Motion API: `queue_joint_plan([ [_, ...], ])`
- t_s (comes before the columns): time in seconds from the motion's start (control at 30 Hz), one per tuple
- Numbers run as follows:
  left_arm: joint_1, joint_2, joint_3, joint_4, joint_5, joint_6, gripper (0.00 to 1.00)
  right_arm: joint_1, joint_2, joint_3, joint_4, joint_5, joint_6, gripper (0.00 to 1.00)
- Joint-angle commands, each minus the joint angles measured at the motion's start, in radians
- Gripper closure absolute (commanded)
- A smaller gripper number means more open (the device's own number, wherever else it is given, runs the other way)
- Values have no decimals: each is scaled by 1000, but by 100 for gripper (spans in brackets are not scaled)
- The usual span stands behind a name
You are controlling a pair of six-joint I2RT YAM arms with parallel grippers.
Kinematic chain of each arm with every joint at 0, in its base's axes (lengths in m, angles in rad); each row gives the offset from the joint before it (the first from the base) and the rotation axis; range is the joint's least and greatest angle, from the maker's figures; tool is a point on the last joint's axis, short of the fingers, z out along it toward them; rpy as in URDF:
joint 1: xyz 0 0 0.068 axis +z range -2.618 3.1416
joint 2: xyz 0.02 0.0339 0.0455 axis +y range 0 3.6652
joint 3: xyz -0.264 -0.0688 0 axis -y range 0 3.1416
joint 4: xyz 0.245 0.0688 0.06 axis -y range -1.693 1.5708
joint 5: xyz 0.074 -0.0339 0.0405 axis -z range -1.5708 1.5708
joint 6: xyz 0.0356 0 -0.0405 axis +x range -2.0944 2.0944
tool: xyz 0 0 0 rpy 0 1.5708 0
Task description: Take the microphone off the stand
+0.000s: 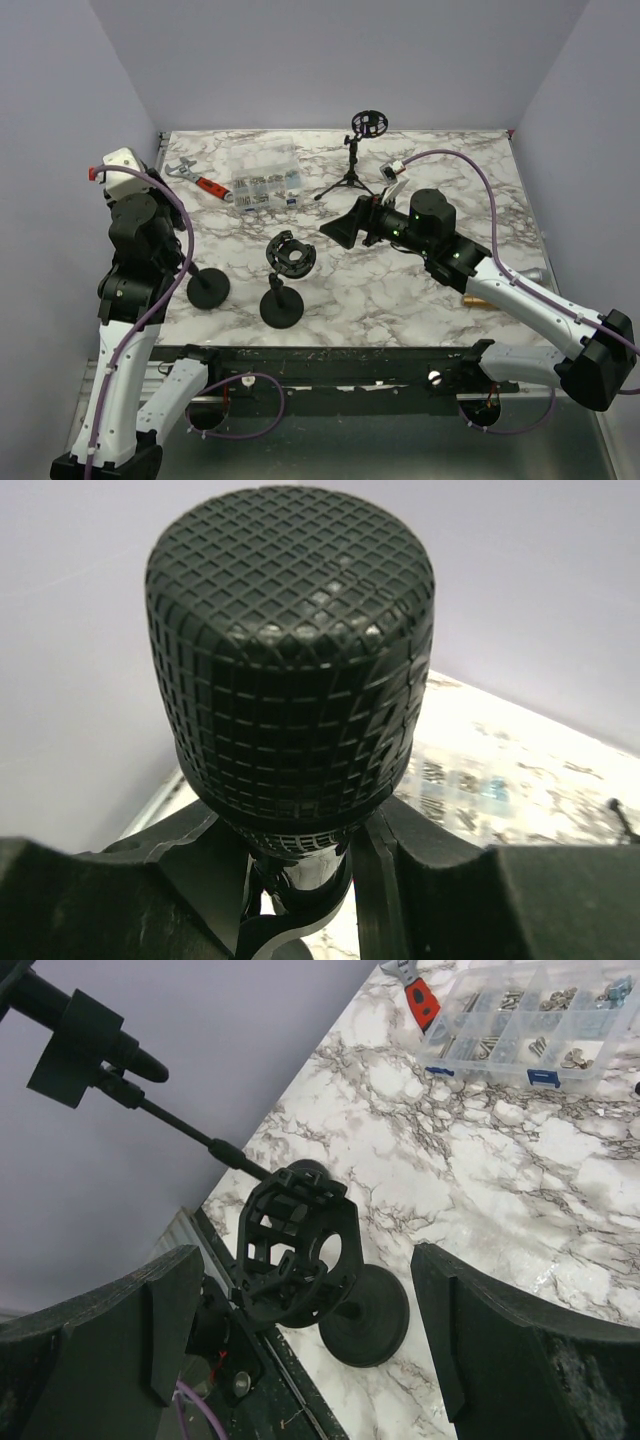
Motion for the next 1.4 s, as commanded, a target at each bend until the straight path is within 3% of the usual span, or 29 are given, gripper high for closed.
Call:
queue_joint_plan([
  [0.0,0,29,89,105,176,-23,100,2,9,16,0,12,-10,7],
  [0.33,-11,116,93,160,386,-76,100,2,9,14,0,19,-7,7],
  [0.57,-142,118,63,208,307,19,100,3,31,17,9,7,-1,7],
  [0.63,-153,115,57,195,306,28,89,3,36,19,14,1,0,7],
  [0.73,-153,90,35,176,371,43,46,3,44,27,11,-2,-4,7],
  [0.77,-153,78,22,184,386,47,36,3,47,31,7,-1,-8,7],
  [0.83,-153,53,-4,192,405,52,26,3,53,44,-5,3,-16,7],
  [0.97,-153,46,13,139,448,55,14,4,73,82,-31,3,-38,0],
  [1.03,-153,42,33,101,470,53,2,6,83,106,-41,3,-54,0],
  [1.37,-152,-141,36,-79,556,43,1,77,208,333,-141,69,-168,0],
])
